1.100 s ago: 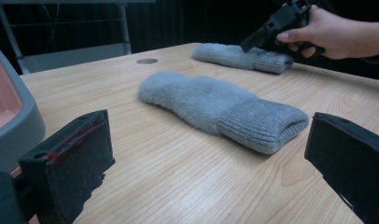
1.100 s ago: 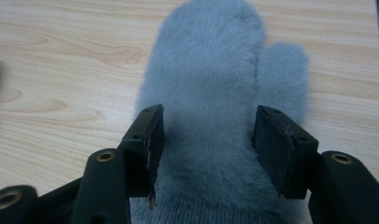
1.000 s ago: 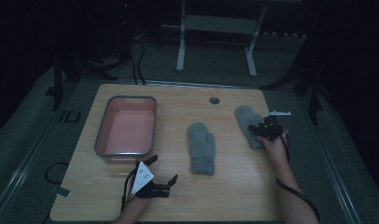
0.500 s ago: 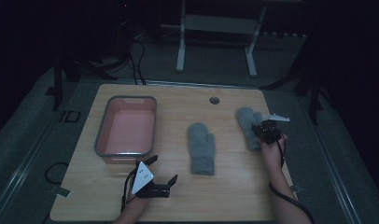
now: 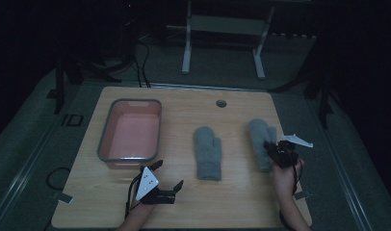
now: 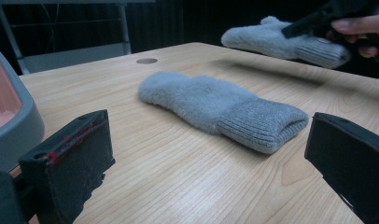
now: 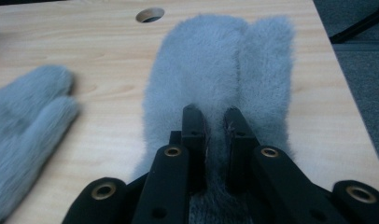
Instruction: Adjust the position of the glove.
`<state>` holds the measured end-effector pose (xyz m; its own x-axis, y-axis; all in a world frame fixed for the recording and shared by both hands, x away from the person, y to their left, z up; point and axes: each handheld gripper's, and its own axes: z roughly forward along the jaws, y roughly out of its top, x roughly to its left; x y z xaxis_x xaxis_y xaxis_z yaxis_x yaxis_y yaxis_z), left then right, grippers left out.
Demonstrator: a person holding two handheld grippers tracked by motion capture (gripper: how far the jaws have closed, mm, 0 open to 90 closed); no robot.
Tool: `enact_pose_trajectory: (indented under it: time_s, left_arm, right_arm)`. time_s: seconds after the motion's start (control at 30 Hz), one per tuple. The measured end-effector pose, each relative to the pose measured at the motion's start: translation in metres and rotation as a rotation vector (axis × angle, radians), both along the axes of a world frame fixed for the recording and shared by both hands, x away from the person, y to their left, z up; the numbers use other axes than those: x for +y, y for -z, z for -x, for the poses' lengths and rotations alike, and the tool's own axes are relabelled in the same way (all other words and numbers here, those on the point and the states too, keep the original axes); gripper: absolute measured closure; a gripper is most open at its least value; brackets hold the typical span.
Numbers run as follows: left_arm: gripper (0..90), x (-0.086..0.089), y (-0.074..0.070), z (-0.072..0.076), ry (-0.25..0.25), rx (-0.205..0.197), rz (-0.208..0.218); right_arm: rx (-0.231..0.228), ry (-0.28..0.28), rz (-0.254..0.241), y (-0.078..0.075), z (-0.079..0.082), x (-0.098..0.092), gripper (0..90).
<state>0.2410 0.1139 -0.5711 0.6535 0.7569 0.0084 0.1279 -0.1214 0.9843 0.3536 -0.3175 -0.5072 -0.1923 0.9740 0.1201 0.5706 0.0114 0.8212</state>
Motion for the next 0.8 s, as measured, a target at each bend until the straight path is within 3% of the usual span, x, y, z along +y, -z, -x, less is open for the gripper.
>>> enact_pose_trajectory:
  time_s: [0.17,0.3,0.57,0.7,0.8]
  left_arm:
    - [1.3,0.0,0.0,0.0,-0.001,0.0,0.0]
    - [1.3,0.0,0.0,0.0,-0.002,0.0,0.0]
    - [1.3,0.0,0.0,0.0,-0.003,0.004,0.005]
    - [1.3,0.0,0.0,0.0,-0.002,0.004,0.004]
    - [1.3,0.0,0.0,0.0,-0.002,0.002,0.002]
  right_arm:
    - [0.018,0.022,-0.039,0.006,0.02,0.002,81.7]
    - [0.039,0.039,-0.026,0.014,0.03,0.005,81.6]
    - [0.089,0.071,-0.001,0.041,0.026,0.002,79.5]
    - [0.079,0.068,-0.008,0.041,0.027,0.001,70.1]
    - [0.073,0.066,-0.03,0.037,0.029,-0.002,56.1]
